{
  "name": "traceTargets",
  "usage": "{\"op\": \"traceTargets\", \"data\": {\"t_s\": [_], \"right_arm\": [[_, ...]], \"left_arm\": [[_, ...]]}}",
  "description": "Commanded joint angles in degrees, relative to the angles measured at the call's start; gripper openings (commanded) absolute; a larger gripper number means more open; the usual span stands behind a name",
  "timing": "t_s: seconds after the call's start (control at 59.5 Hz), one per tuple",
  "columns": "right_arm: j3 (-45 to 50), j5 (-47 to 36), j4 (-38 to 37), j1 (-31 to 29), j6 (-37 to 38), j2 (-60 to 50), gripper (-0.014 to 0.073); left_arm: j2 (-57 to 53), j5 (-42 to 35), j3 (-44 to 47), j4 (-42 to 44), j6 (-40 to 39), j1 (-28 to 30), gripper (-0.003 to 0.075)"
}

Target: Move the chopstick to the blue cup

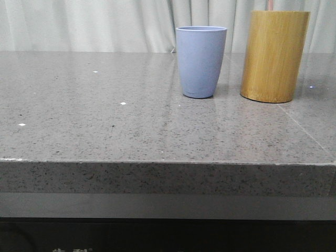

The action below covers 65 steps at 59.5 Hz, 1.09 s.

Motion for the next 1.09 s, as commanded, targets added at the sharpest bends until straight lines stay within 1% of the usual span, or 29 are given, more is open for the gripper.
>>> {"op": "traceTargets", "data": {"t_s": [0.0,0.101,0.168,0.235,0.303,0.37,0.605,0.79,0.942,1.076], "right_arm": [[-2.4,-5.6,0.2,-0.1,-0.3,-2.6,0.0416],[-2.4,-5.8,0.2,-0.1,-0.3,-2.6,0.0237],[-2.4,-5.8,0.2,-0.1,-0.3,-2.6,0.0146],[-2.4,-5.8,0.2,-0.1,-0.3,-2.6,0.0083],[-2.4,-6.1,0.2,-0.1,-0.3,-2.7,0.0047],[-2.4,-6.4,0.2,-0.1,-0.3,-2.9,0.0033],[-2.4,-9.2,0.2,-0.1,-0.3,-6.1,0.0034],[-2.4,-16.2,0.2,0.1,-0.3,-10.7,0.0034],[-2.4,-21.2,0.2,2.3,-0.3,-14.8,0.0034],[-2.4,-25.1,0.2,6.2,-0.3,-16.9,0.0034]], "left_arm": [[0.4,-4.5,-1.5,-0.8,0.1,-0.3,-0.0019],[0.4,-4.5,-1.5,-0.8,0.1,-0.3,-0.0019],[0.4,-4.5,-1.5,-0.8,0.1,-0.3,-0.0019],[0.4,-4.5,-1.5,-0.8,0.1,-0.3,-0.0019],[0.4,-4.5,-1.5,-0.8,0.1,-0.3,-0.0019],[0.4,-4.5,-1.5,-0.8,0.1,-0.3,-0.0019],[0.4,-4.5,-1.5,-0.8,0.1,-0.3,-0.0019],[0.4,-4.5,-1.5,-0.8,0.1,-0.3,-0.0019],[0.4,-4.5,-1.5,-0.8,0.1,-0.3,-0.0019],[0.4,-4.5,-1.5,-0.8,0.1,-0.3,-0.0019]]}}
